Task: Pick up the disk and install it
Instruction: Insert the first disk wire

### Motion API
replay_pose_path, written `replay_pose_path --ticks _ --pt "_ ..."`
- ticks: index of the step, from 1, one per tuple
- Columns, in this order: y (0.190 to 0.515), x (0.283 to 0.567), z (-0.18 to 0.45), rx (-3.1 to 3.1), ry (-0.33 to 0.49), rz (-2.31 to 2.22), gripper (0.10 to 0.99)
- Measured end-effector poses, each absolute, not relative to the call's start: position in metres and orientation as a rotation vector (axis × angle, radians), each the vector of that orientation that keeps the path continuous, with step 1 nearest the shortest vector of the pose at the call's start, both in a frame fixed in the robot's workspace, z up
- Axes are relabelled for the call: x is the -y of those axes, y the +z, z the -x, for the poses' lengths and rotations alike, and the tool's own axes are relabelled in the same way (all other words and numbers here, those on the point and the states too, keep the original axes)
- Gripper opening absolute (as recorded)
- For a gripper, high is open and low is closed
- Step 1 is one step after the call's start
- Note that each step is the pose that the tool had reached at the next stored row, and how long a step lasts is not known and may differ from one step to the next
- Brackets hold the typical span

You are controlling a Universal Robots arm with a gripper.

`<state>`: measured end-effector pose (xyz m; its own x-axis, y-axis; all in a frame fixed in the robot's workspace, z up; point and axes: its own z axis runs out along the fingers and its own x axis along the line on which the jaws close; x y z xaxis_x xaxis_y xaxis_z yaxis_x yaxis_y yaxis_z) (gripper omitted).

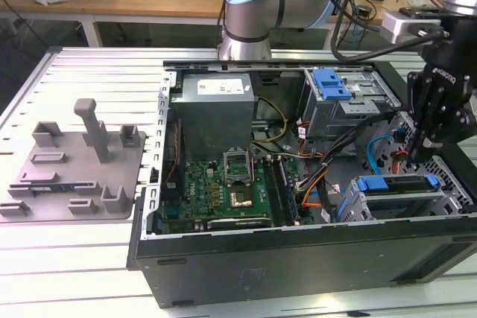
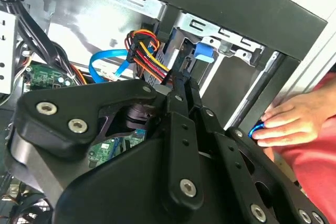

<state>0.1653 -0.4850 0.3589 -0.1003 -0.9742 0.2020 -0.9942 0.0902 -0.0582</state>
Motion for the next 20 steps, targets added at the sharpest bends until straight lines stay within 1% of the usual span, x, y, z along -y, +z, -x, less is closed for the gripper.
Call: replay_pose_path --ticks 5,17,20 --pt "0.359 0.500 -0.165 2.257 0.222 -2.058 0.169" --pt "0.359 0.513 -0.165 2.277 0.131 -2.131 0.169" --pt "0.359 0.516 -0.165 2.277 0.127 -2.134 0.169"
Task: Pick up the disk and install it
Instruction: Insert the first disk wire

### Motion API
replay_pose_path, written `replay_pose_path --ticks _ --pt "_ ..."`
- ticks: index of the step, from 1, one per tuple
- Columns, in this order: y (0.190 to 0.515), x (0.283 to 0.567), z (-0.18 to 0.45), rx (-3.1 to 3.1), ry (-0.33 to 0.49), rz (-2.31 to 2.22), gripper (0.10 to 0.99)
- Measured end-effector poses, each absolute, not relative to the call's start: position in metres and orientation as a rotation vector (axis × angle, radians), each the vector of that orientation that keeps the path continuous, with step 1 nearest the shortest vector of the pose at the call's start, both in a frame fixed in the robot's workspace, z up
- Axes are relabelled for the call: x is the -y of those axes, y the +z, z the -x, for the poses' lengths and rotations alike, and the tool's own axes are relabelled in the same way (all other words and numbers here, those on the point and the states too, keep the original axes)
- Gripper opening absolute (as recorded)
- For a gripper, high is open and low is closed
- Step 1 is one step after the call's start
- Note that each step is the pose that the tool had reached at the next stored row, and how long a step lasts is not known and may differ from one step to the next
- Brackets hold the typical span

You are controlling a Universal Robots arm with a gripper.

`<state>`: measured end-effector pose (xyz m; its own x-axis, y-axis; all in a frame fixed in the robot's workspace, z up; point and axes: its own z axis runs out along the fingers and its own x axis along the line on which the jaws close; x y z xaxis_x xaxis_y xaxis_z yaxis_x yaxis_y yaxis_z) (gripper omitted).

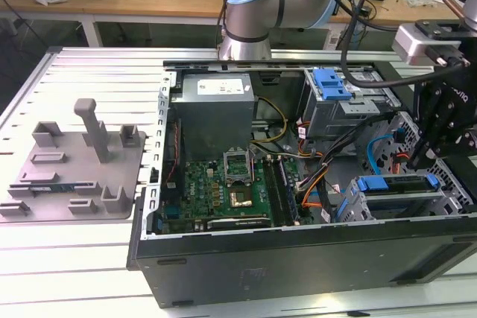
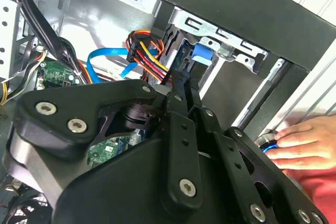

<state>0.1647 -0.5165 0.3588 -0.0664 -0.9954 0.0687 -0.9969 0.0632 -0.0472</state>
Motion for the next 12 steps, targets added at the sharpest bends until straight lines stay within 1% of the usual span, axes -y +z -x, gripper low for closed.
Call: replay_pose_path --ticks 12 --pt "0.3589 0.5189 -0.1648 2.277 0.127 -2.135 0.169"
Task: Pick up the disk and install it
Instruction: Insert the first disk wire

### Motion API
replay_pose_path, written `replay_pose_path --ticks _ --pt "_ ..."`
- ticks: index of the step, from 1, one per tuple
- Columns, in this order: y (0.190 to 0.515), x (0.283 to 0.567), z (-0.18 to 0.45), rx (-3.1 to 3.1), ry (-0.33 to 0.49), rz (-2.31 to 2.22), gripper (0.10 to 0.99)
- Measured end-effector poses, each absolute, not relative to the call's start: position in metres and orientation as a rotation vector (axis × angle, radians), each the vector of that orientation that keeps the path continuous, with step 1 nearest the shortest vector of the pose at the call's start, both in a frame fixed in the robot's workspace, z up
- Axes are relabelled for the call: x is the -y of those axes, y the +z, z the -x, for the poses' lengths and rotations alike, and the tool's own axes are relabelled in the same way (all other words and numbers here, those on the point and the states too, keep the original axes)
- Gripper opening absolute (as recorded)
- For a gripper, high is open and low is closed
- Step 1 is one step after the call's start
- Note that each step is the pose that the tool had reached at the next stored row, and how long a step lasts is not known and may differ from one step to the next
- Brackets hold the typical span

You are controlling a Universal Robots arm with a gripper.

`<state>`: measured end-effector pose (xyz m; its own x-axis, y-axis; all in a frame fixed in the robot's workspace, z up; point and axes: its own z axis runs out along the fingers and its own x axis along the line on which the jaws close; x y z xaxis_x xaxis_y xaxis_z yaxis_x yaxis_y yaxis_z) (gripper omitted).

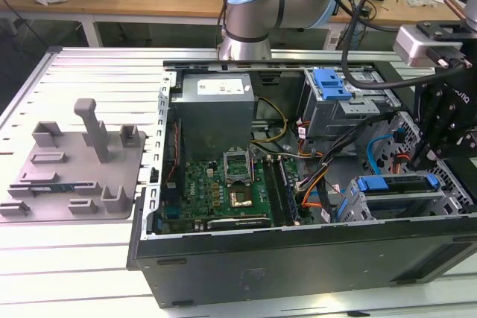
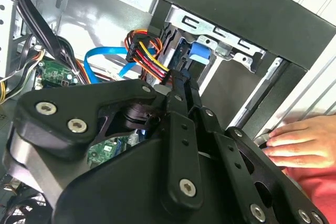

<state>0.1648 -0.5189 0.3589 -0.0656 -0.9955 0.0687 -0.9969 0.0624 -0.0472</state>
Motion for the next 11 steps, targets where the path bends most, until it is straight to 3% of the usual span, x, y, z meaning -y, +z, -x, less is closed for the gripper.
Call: replay_pose_path --ticks 11 --pt "0.3569 0.5221 -0.1663 2.275 0.122 -2.133 0.169"
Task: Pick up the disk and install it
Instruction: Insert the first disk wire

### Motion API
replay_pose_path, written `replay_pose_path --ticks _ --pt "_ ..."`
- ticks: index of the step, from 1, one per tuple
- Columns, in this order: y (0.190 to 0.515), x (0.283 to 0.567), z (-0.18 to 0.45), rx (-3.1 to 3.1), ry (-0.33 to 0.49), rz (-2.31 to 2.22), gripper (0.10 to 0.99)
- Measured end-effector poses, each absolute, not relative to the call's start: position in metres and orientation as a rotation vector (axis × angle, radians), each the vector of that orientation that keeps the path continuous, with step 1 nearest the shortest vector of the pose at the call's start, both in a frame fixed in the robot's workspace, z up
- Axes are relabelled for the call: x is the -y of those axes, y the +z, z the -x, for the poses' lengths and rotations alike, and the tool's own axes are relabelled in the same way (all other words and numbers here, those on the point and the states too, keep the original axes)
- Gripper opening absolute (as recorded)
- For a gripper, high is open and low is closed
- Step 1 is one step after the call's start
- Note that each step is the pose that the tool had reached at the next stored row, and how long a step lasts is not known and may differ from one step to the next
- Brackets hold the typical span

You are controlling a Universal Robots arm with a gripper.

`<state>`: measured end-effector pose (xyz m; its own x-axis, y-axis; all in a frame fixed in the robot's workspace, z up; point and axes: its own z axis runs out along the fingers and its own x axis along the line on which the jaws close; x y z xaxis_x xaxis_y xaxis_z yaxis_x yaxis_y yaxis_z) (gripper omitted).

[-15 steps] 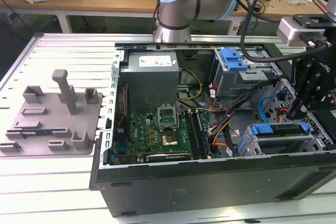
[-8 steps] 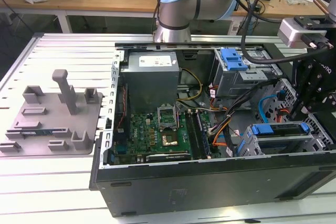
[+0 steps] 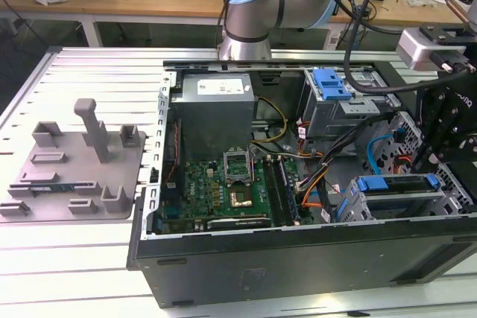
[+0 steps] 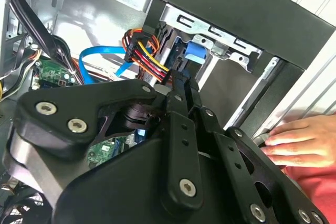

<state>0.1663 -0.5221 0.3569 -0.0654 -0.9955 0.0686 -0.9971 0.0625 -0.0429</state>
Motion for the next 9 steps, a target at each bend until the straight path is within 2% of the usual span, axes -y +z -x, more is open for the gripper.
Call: replay_pose_path --ticks 9 --pt "0.3554 0.5187 -0.1664 2.275 0.121 -2.132 0.169"
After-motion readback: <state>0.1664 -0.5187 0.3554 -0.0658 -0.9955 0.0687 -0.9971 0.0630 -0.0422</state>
